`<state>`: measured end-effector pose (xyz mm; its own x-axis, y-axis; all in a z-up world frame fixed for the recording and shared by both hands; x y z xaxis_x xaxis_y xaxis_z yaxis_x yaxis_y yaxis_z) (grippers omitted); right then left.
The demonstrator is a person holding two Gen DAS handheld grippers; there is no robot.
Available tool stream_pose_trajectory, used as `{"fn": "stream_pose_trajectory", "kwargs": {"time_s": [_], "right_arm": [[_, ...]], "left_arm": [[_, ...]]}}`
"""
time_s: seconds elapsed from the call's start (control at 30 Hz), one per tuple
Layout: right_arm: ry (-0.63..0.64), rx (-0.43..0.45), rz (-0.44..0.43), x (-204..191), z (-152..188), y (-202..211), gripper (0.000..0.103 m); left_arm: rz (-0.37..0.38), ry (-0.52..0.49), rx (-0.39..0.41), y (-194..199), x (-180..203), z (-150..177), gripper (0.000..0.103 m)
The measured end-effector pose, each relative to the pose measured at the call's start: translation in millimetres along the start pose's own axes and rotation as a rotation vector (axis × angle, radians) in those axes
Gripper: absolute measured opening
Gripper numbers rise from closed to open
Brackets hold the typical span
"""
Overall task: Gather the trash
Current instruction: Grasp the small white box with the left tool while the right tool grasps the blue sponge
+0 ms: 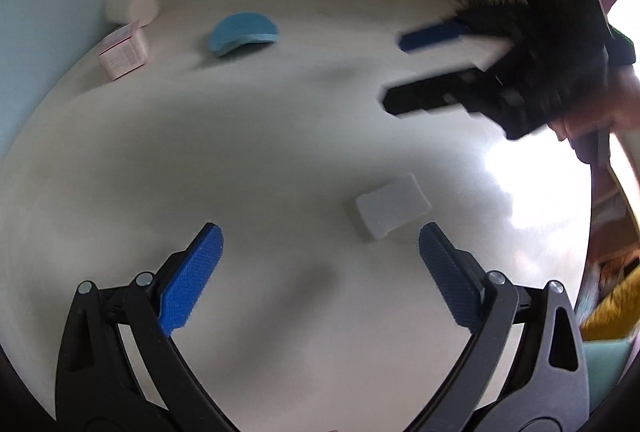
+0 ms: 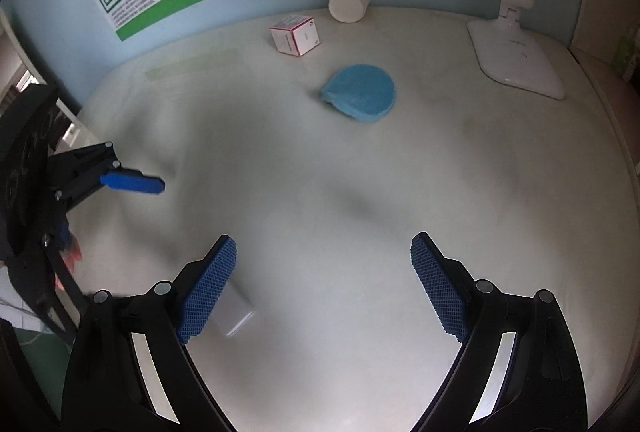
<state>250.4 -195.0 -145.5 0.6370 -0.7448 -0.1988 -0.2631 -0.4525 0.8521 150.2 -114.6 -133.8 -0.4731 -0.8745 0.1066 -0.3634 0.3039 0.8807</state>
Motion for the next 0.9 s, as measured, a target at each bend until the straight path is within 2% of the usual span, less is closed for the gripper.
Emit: {"fn": "stream_pose_trajectory", "kwargs": {"time_s": [0.1,0.33,0.53,0.63,0.77,0.9], "right_arm": [[0.003,-0.002,-0.003,5.4,-4.9,-3.5,0.089],[0.012,-0.010,-0.011,18.4,-14.6,-16.8,0.089],[0.085,-0.020,-0.036,23.6,-33.0,-35.9,0.089],[0.145,-0.019,-0.051,25.2,-47.9,-48.5,0.088],[0.208,-0.022,-0.056,28.3,-67.7,-69.4,0.088],[0.261,-0.005,-0.066,30.2,-88.6,-85.0,0.088]], "left_arm": [[-0.031,-0.085,-0.020,-11.1,9.7,-2.5,0.096],[-0.059,-0.207,-0.035,-27.6,18.1,-6.3,0.097],[-0.025,-0.261,0.005,-31.6,21.1,-18.2,0.096],[0.024,-0.282,0.020,-35.7,20.9,-25.1,0.093],[0.089,-0.304,0.031,-39.6,18.8,-31.3,0.084],[0.120,-0.350,0.041,-39.9,24.8,-35.1,0.074]]}}
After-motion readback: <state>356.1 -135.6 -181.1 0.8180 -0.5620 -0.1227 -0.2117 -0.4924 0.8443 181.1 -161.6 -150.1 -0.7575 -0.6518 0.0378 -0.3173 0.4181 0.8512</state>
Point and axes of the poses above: each gripper's, at about its wrist camera, not at the fingertips, and y roughly against the way its jaws point, x to its right, z to its underside, the point moved 4 cm from there along -y, roughly the way its jaws point, and after that the axes turned 2 degrees about x, right-handed, at the moved point
